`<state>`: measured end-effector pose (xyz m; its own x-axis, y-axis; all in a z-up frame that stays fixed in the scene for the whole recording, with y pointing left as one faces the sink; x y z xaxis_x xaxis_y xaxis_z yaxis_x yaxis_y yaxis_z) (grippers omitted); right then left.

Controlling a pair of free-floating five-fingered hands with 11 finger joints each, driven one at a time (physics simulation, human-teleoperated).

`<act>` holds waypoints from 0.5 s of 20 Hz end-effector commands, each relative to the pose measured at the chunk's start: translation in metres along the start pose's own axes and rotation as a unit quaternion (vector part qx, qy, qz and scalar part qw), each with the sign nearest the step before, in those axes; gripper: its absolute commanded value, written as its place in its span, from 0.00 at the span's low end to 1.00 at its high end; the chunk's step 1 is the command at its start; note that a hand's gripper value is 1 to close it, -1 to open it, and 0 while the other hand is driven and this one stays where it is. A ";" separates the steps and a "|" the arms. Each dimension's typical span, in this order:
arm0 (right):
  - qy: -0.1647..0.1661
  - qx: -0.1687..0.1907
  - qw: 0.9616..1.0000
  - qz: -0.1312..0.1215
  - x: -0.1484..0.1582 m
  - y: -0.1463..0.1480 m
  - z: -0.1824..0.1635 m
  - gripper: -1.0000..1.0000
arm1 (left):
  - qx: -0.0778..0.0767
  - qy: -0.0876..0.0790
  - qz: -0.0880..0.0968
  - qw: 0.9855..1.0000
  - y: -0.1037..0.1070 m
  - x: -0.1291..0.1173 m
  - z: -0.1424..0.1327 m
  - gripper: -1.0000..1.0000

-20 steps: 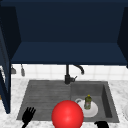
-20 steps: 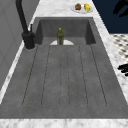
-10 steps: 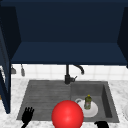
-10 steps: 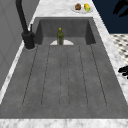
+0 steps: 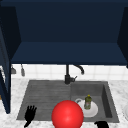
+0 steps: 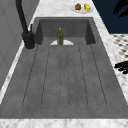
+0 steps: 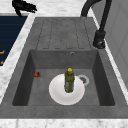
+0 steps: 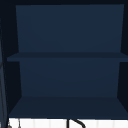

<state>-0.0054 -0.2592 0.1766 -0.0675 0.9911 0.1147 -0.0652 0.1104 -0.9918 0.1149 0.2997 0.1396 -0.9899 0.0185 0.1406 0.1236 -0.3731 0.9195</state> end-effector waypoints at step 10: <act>0.000 0.000 1.000 0.000 0.000 0.000 0.000 0.50 | 0.078 -0.010 -0.009 0.997 0.009 0.014 -0.030 0.00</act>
<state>-0.0054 -0.2592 0.1766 -0.0675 0.9911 0.1147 -0.0652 0.1104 -0.9918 0.1062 0.2787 0.1393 -0.9898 0.0280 0.1400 0.1229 -0.3321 0.9352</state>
